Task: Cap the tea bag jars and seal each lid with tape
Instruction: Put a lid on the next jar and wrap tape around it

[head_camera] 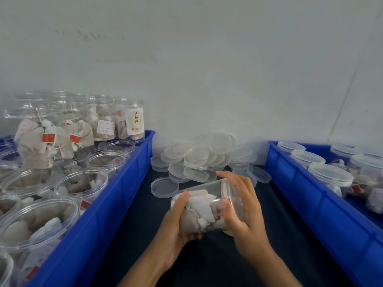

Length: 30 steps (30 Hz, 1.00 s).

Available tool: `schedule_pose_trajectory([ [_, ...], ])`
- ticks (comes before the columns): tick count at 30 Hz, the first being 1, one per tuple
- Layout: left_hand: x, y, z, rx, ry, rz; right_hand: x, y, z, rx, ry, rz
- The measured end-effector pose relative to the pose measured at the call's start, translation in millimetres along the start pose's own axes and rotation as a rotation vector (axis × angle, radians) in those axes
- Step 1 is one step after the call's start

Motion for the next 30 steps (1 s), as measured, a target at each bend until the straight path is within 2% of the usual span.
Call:
schedule_pose_trajectory([
  [6,1.6,-4.5,-4.2,0.016,-0.031,-0.073,1.4,-0.2,-0.1,0.007,-0.058,-0.037],
  [8,2.3,-5.4,-3.5,0.042,-0.068,-0.113,0.2,-0.1,-2.7,0.055,-0.109,-0.106],
  [13,1.7,-2.4,-4.6,-0.097,-0.061,-0.153,-2.1,-9.2,-7.9,0.465,-0.191,-0.484],
  [15,0.9,-1.0,-4.8,-0.144,-0.035,-0.132,-6.5,-10.9,-18.4,0.66,-0.131,-0.588],
  [17,-0.3,0.7,-4.2,-0.126,-0.008,-0.101,-12.8,-11.9,-31.1,0.749,-0.05,-0.616],
  [20,-1.6,-0.5,4.1,0.126,-0.069,-0.099,-17.3,-14.0,-32.8,0.762,-0.033,-0.616],
  [22,-1.4,-5.1,11.0,0.403,-0.144,-0.193,-17.7,-17.0,-28.2,0.72,-0.022,-0.585],
  [24,-0.4,-6.3,11.9,0.592,-0.137,-0.274,-18.4,-17.0,-27.2,0.628,0.009,-0.535],
  [30,3.3,0.7,16.4,0.671,-0.26,-0.347,-19.4,-19.0,-40.2,0.485,0.149,-0.439],
])
Point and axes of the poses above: each hand's wrist, its own x-axis towards the middle knuckle, its own z-axis out of the back of the hand, y = z × x, the point moved 3 cm from there along x, towards the middle knuckle, and after that the axes turned 1 degree about z, right-handed, at the moved point
